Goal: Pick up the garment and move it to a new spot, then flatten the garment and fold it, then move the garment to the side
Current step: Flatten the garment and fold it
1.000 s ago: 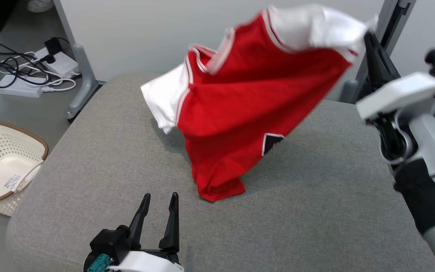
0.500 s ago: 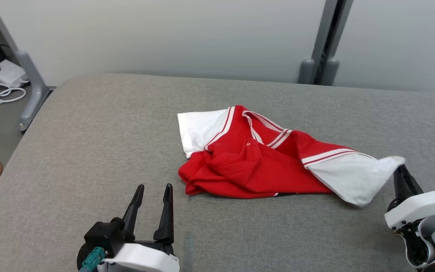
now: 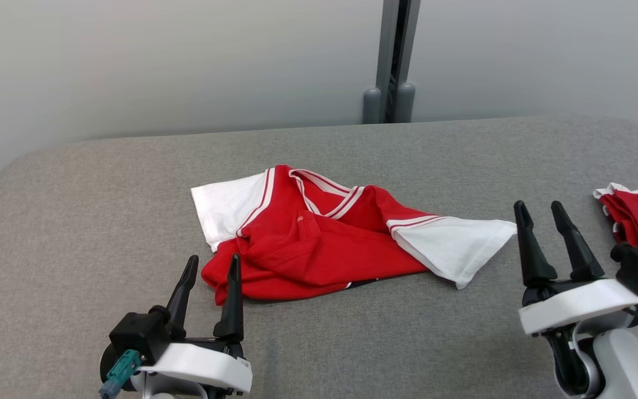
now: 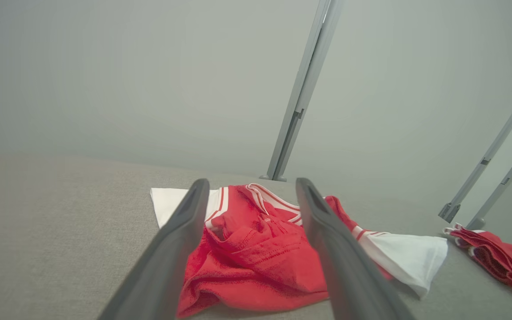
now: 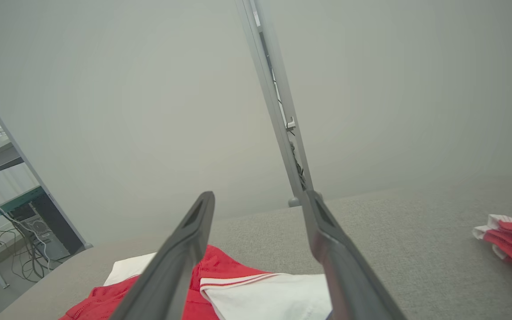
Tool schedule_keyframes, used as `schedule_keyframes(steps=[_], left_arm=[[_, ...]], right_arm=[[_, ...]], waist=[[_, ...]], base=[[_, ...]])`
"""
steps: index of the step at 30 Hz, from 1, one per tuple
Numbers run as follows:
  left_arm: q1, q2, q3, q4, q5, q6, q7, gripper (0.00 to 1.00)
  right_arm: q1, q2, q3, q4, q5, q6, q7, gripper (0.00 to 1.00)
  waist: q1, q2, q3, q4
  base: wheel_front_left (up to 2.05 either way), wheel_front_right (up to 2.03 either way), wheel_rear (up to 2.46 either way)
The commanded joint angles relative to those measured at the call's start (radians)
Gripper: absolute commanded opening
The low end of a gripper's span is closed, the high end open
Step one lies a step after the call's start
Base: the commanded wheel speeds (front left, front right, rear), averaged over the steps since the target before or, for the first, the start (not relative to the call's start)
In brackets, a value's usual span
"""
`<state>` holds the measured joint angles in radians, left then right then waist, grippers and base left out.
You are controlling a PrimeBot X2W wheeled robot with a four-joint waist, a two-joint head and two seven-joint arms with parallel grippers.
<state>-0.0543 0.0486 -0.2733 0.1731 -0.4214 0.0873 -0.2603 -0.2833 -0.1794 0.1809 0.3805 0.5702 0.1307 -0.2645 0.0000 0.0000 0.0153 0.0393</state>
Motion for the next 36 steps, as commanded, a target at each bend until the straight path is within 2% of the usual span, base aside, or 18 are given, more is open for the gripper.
schedule_keyframes(steps=[1,6,10,19,28,33,36], left_arm=[[-0.022,0.004,0.007,0.0,0.009,-0.007,-0.003,1.0],[-0.029,0.004,0.02,0.003,0.001,-0.003,-0.003,1.0],[-0.025,0.004,0.023,-0.005,-0.011,0.0,-0.003,1.0],[-0.005,0.004,0.023,0.008,-0.019,-0.007,-0.003,1.0],[-0.072,0.004,-0.02,0.088,0.028,-0.01,-0.003,1.0],[-0.188,0.004,-0.107,0.207,-0.11,-0.041,0.042,1.0],[-0.268,0.005,-0.146,0.269,-0.201,-0.03,0.085,1.0]], right_arm=[[0.034,0.013,0.002,-0.044,-0.02,0.0,-0.002,1.0],[0.119,0.042,0.029,-0.195,-0.096,0.0,-0.001,1.0],[0.171,0.058,0.054,-0.256,-0.138,0.0,-0.001,1.0],[0.176,0.068,0.054,-0.273,-0.168,0.0,-0.001,1.0],[0.153,0.067,0.083,-0.268,-0.173,0.0,-0.001,1.0],[0.14,0.072,0.076,-0.266,-0.169,0.0,-0.001,1.0],[0.126,0.076,0.074,-0.268,-0.166,0.0,-0.001,1.0]], waist=[[0.0,0.0,-0.006,-0.022],[0.0,0.0,-0.01,-0.055],[0.0,0.0,-0.009,-0.067],[0.0,0.0,-0.013,-0.073],[0.0,0.0,0.034,-0.167],[0.0,0.0,0.087,-0.241],[0.0,0.0,0.119,-0.282]], base=[[0.0,0.0,0.0],[0.0,0.0,0.0],[0.0,0.0,0.0],[0.0,0.0,0.0],[0.0,0.0,0.0],[0.0,0.0,0.0],[0.0,0.0,0.0]])
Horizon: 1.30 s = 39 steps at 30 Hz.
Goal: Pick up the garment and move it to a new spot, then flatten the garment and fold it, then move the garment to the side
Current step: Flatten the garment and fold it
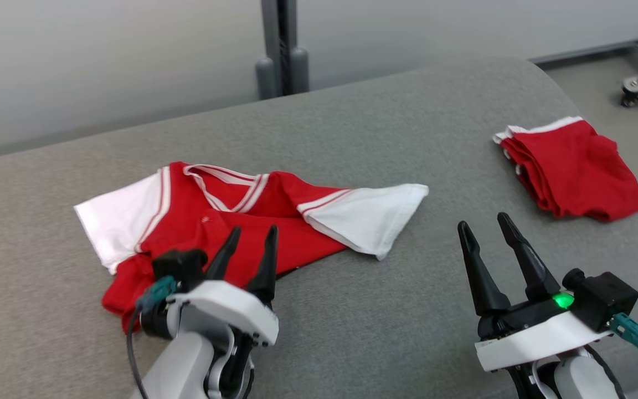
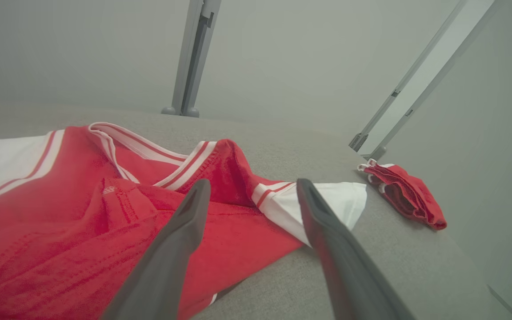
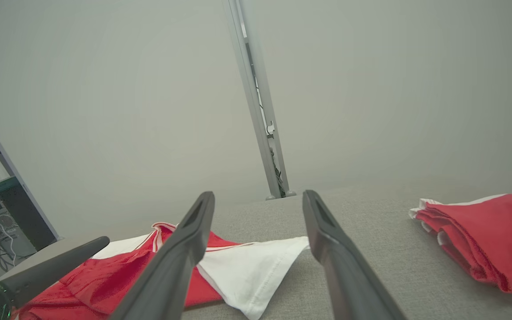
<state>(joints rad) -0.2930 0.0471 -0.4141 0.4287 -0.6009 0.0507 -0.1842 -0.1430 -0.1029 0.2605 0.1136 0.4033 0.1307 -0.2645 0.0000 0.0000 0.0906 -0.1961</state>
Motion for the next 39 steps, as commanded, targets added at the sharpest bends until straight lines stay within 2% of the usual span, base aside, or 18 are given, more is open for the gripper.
schedule_keyframes(steps=[1,9,12,17,29,30,31,32,36,39], left_arm=[[-0.055,0.007,-0.018,0.031,-0.044,0.012,0.021,1.0],[-0.207,0.007,-0.068,0.145,-0.273,0.071,0.125,1.0],[-0.253,0.007,-0.082,0.194,-0.317,0.092,0.129,1.0],[-0.322,0.007,-0.094,0.266,-0.362,0.098,0.118,1.0],[-0.433,0.007,-0.137,0.425,-0.39,0.12,0.099,1.0],[-0.441,0.006,-0.142,0.436,-0.391,0.11,0.105,0.84],[-0.45,0.006,-0.148,0.446,-0.389,0.098,0.106,0.21],[-0.46,0.006,-0.151,0.458,-0.386,0.089,0.106,0.0],[-0.495,0.014,-0.156,0.497,-0.374,0.06,0.086,0.0],[-0.532,0.023,-0.168,0.499,-0.358,0.011,0.057,0.0]], right_arm=[[-0.017,0.001,-0.006,-0.001,0.001,0.0,-0.001,1.0],[-0.039,0.013,-0.003,0.0,0.011,0.0,-0.001,1.0],[-0.045,0.019,-0.005,-0.002,0.014,0.0,-0.002,1.0],[-0.048,0.024,-0.005,0.001,0.015,0.0,-0.002,1.0],[-0.057,0.038,-0.001,-0.004,0.009,0.0,-0.002,1.0],[-0.058,0.039,0.001,-0.004,0.008,0.0,-0.002,1.0],[-0.058,0.039,0.002,-0.004,0.008,0.0,-0.002,1.0],[-0.06,0.04,0.003,-0.005,0.007,0.0,-0.002,1.0],[-0.062,0.044,0.004,0.002,0.008,0.0,-0.002,1.0],[-0.057,0.048,-0.004,0.006,0.014,0.0,-0.002,1.0]], waist=[[0.0,0.0,0.053,-0.059],[0.0,0.0,0.106,-0.129],[0.0,0.0,0.12,-0.146],[0.0,0.0,0.132,-0.168],[0.0,0.0,0.149,-0.19],[0.0,0.0,0.152,-0.191],[0.0,0.0,0.154,-0.191],[0.0,0.0,0.156,-0.192],[0.0,0.0,0.149,-0.195],[0.0,0.0,0.126,-0.196]], base=[[0.0,0.0,0.0],[0.0,0.0,0.0],[0.0,0.0,0.0],[0.0,0.0,0.0],[0.0,0.0,0.0],[0.0,0.0,0.0],[0.0,0.0,0.0],[0.0,0.0,0.0],[0.0,0.0,0.0],[0.0,0.0,0.0]])
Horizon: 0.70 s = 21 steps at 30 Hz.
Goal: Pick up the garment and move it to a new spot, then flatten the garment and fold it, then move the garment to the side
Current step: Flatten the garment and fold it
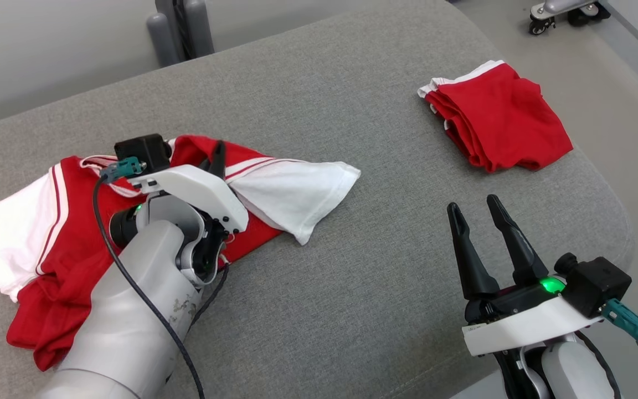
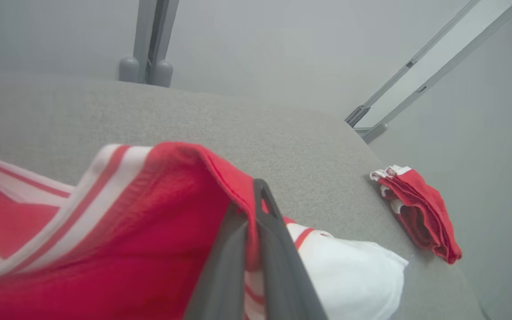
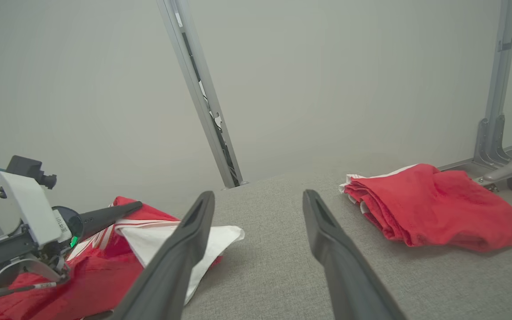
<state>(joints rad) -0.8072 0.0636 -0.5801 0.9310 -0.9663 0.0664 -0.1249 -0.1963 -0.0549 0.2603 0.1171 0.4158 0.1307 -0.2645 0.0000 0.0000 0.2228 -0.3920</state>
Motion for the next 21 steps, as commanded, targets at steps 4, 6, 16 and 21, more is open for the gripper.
schedule_keyframes(steps=[4,6,16,21], left_arm=[[-0.071,0.023,-0.018,-0.023,0.021,-0.059,0.011,0.0],[-0.11,0.032,-0.016,-0.038,0.019,-0.068,0.028,0.0],[-0.325,0.016,0.022,-0.128,-0.036,-0.078,0.132,0.0],[-0.422,-0.001,0.084,-0.209,-0.13,-0.087,0.136,0.0]], right_arm=[[0.006,0.001,0.001,0.008,0.004,0.0,-0.002,1.0],[0.009,0.002,-0.003,0.008,0.006,0.0,-0.002,1.0],[0.024,0.003,0.007,0.002,0.068,0.0,-0.002,1.0],[0.028,0.003,-0.004,-0.005,0.085,0.0,-0.002,1.0]], waist=[[0.0,0.0,-0.041,-0.001],[0.0,0.0,-0.061,-0.002],[0.0,0.0,-0.114,-0.024],[0.0,0.0,-0.123,-0.023]], base=[[0.0,0.0,0.0],[0.0,0.0,0.0],[0.0,0.0,0.0],[0.0,0.0,0.0]])
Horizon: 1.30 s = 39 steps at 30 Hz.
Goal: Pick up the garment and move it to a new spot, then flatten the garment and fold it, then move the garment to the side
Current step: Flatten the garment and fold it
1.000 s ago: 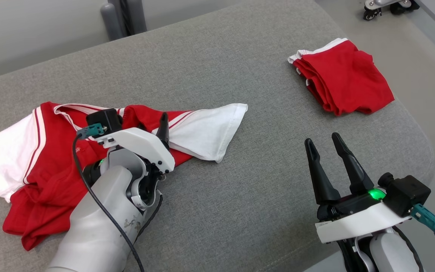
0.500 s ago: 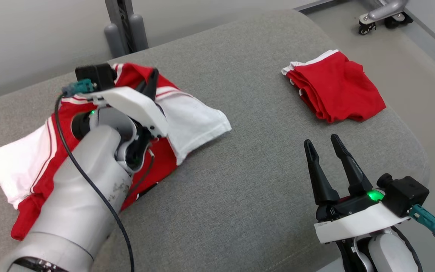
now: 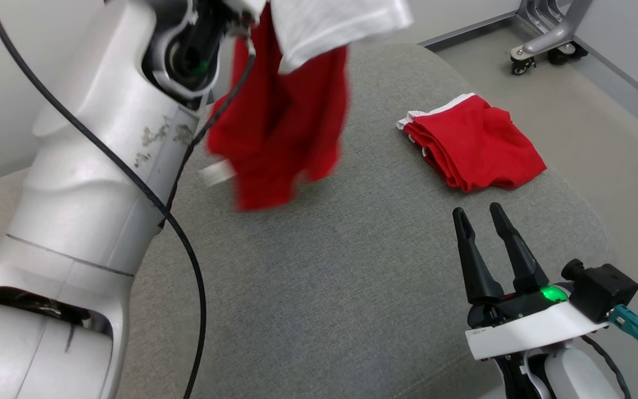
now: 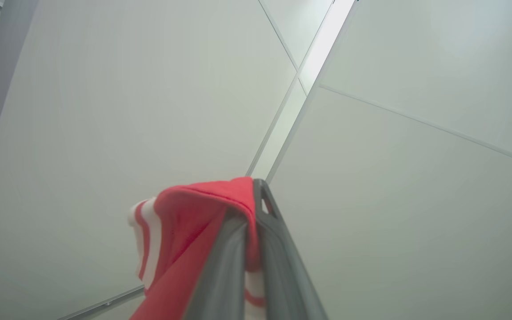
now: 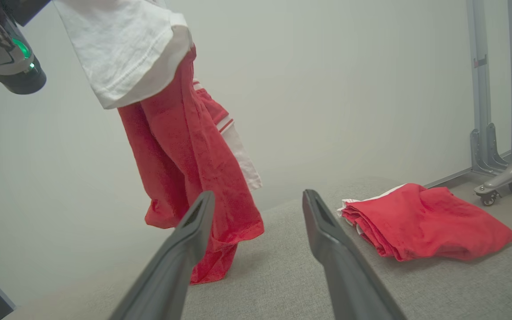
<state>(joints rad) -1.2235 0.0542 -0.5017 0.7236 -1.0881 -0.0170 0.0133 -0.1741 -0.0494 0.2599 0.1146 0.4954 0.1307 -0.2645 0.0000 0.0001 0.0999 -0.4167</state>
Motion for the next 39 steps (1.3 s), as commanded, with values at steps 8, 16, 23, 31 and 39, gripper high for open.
schedule_keyframes(steps=[8,16,23,31,39], left_arm=[[0.096,0.146,0.011,-0.039,-0.002,-0.017,0.037,0.0],[0.361,0.333,-0.003,0.015,-0.039,-0.027,0.158,0.0],[0.503,0.379,-0.063,0.033,0.03,0.033,0.146,0.0],[0.568,0.35,-0.112,0.07,0.109,0.143,0.057,1.0],[0.568,0.338,-0.068,0.019,0.127,0.152,-0.136,1.0]], right_arm=[[0.005,-0.002,-0.03,-0.01,-0.017,0.0,-0.002,1.0],[-0.002,-0.003,-0.038,-0.008,-0.048,0.0,-0.001,1.0],[-0.009,-0.003,-0.031,0.004,-0.067,0.0,-0.001,1.0],[-0.007,-0.003,-0.018,0.021,-0.085,0.0,-0.001,1.0],[-0.008,-0.003,-0.028,0.034,-0.106,0.0,-0.001,1.0]], waist=[[0.0,-0.0001,0.014,0.044],[0.0,-0.0001,0.035,0.109],[0.0,-0.0001,0.023,0.167],[0.0,-0.0001,-0.008,0.217],[0.0,-0.0001,-0.038,0.253]], base=[[0.0,0.0,0.0],[0.0,0.0,0.0],[0.0,0.0,0.0],[0.0,0.0,0.0],[0.0,0.0,0.0]])
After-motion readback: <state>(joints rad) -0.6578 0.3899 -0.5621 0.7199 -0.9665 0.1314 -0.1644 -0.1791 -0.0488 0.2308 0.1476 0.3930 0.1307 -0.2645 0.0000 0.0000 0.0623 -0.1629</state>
